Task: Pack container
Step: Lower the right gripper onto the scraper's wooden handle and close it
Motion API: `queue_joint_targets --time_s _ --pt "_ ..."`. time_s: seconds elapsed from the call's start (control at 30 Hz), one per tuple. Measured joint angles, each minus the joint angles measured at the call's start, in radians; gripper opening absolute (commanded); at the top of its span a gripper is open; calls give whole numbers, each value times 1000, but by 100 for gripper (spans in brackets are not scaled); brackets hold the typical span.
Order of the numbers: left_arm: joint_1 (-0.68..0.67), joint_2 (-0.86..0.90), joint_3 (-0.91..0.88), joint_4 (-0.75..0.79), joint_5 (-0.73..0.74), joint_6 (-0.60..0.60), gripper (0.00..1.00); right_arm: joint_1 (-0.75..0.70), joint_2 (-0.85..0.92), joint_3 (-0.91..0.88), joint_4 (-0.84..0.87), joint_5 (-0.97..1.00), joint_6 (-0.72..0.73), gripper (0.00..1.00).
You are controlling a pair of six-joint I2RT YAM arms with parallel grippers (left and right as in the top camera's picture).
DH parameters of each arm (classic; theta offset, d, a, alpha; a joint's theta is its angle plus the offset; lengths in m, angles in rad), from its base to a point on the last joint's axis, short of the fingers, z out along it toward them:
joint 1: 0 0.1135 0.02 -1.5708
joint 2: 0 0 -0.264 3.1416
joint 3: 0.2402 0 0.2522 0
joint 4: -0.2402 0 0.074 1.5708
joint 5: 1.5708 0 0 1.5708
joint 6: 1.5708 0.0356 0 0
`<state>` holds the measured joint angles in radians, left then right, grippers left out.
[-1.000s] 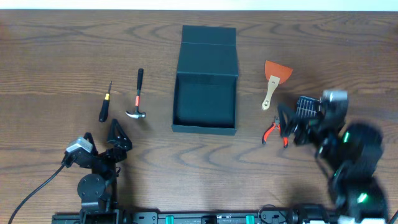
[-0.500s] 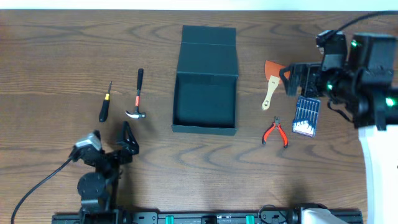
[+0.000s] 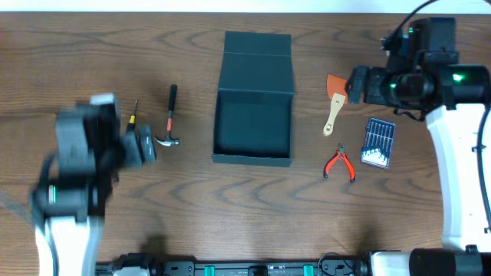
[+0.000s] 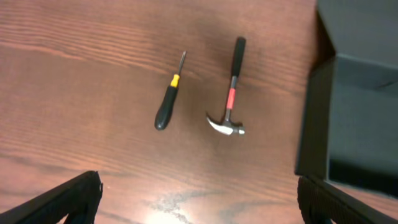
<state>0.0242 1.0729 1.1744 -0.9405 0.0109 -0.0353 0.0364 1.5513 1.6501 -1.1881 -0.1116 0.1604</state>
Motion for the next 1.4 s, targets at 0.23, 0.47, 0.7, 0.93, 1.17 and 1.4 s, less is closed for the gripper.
queue_joint_targets --time_s 0.23,0.47,0.7,0.93,1.17,1.4 --pt "0 308 91 3 -4 15 99 71 134 0 41 36 1 99" --pt "0 344 93 84 -4 18 98 72 310 0 138 41 26 99" --pt "0 352 96 106 1 36 98 72 412 0 206 49 168 99" --pt "0 421 97 107 5 35 98 72 537 0 206 89 347 99" --pt "0 461 97 107 5 35 98 71 597 0 206 89 406 99" --pt "0 462 97 107 5 35 99 48 597 0 200 81 426 99"
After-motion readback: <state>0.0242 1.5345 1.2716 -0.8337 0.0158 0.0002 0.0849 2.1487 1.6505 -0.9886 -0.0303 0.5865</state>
